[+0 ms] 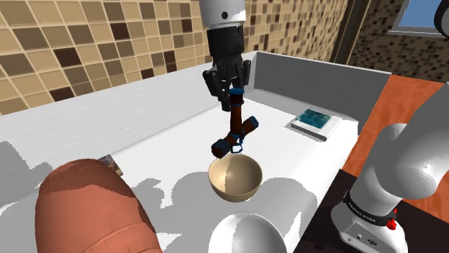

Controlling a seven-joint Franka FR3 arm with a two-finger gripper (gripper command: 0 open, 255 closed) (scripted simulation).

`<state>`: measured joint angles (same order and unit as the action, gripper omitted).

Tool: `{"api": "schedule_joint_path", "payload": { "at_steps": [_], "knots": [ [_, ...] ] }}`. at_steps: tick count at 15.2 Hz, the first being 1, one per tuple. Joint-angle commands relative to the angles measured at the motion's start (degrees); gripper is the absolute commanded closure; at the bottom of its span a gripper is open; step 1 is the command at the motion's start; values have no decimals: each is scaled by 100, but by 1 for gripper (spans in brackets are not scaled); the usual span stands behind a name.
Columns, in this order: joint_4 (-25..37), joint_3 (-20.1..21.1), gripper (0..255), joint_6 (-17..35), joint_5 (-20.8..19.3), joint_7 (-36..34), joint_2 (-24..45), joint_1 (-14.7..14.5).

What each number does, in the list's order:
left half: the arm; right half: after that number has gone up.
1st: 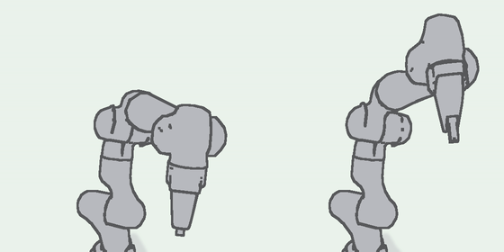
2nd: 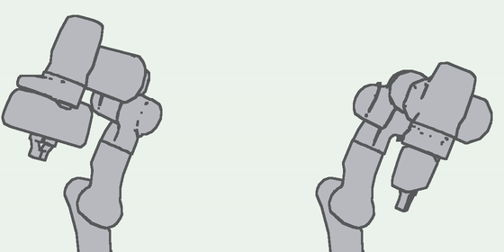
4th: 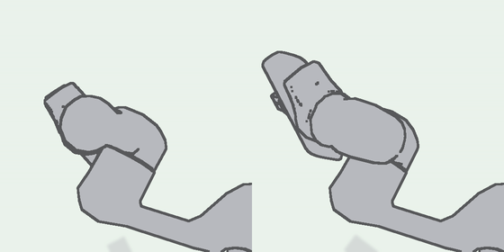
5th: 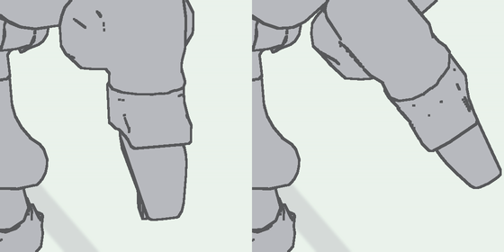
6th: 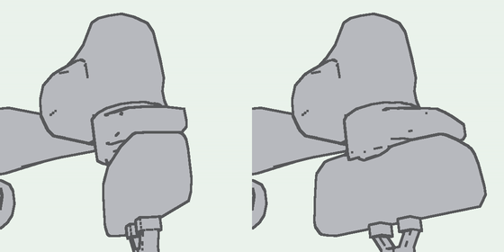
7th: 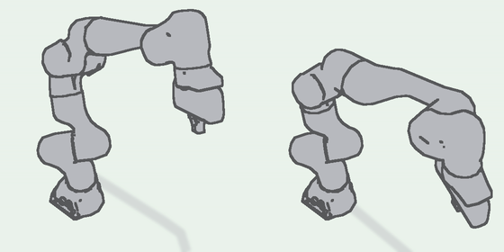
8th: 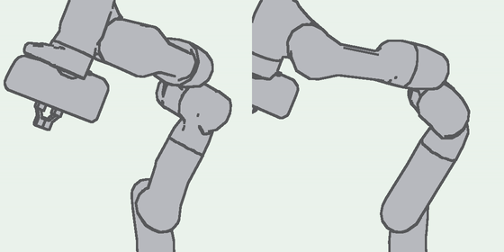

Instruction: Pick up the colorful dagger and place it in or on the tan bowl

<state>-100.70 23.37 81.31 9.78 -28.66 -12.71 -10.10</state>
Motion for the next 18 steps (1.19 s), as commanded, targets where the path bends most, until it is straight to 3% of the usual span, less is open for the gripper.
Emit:
{"api": "schedule_joint_path", "payload": {
  "at_steps": [1, 18],
  "knots": [
    [-170, 8, 255, 152, 9, 13, -24, -6],
    [-1617, 71, 255, 1455, 90, 166, -170, -50]
  ]
}}
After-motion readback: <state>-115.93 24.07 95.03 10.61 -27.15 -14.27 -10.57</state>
